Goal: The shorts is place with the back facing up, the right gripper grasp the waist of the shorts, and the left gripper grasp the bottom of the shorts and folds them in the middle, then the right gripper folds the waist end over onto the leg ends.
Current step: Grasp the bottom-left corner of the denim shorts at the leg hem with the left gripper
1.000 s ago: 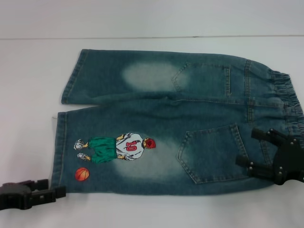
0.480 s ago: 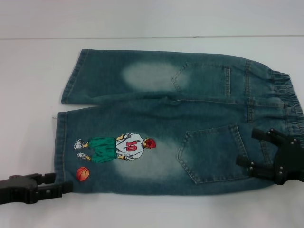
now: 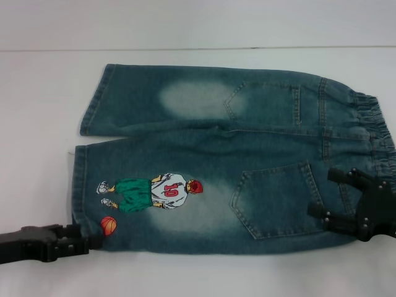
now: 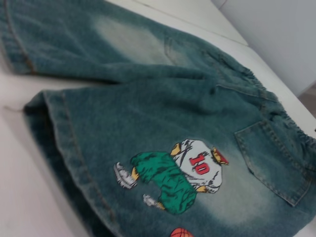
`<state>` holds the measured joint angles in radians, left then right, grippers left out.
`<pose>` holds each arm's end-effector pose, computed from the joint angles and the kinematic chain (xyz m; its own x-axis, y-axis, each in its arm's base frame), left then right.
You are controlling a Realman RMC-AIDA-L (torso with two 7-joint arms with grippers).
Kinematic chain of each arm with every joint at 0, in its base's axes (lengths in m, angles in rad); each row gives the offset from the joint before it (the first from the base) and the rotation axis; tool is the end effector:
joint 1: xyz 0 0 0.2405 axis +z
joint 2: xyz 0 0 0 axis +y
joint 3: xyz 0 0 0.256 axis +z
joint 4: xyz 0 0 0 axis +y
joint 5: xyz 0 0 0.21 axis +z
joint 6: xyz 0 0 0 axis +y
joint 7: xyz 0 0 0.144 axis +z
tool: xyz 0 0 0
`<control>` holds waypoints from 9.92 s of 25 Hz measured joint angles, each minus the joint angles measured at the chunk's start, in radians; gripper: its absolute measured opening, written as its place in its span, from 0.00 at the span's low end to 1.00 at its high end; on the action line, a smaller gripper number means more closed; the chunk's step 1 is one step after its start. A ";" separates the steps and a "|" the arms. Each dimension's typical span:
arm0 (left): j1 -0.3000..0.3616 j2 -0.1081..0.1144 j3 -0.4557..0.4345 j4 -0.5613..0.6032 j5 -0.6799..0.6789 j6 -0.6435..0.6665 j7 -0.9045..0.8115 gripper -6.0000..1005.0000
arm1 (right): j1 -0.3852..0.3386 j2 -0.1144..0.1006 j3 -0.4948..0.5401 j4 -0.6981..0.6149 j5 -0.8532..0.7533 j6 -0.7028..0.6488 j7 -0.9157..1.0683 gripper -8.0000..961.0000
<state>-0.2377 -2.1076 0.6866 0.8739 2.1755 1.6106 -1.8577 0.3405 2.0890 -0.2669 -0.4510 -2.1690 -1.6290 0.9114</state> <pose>-0.3413 0.2448 0.0152 0.4563 0.7998 0.3900 0.8755 -0.4819 -0.0360 0.3397 0.2461 -0.0083 0.7531 -0.2535 -0.6071 -0.5207 -0.7936 -0.3147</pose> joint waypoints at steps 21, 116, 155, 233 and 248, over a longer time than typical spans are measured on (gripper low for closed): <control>-0.002 -0.001 -0.003 0.109 0.082 0.012 -0.152 0.86 | -0.007 -0.001 -0.002 -0.002 0.000 0.010 0.000 0.98; -0.141 -0.049 0.011 0.215 0.321 0.036 -0.363 0.84 | -0.028 -0.001 0.006 -0.007 0.000 0.040 -0.002 0.98; -0.166 -0.054 0.038 0.259 0.360 0.095 -0.363 0.05 | -0.040 -0.003 0.006 -0.011 0.008 0.038 -0.002 0.98; -0.186 0.052 -0.084 0.030 0.328 0.080 -0.365 0.88 | -0.041 -0.001 0.031 -0.008 0.012 0.039 -0.005 0.98; -0.220 0.013 -0.100 0.074 0.330 0.158 -0.365 0.88 | -0.045 -0.002 0.031 -0.006 0.012 0.047 -0.005 0.98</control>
<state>-0.4579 -2.0946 0.5863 0.9483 2.5053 1.7686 -2.2229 0.2960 2.0867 -0.2362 -0.4571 -2.1568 -1.5820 0.9066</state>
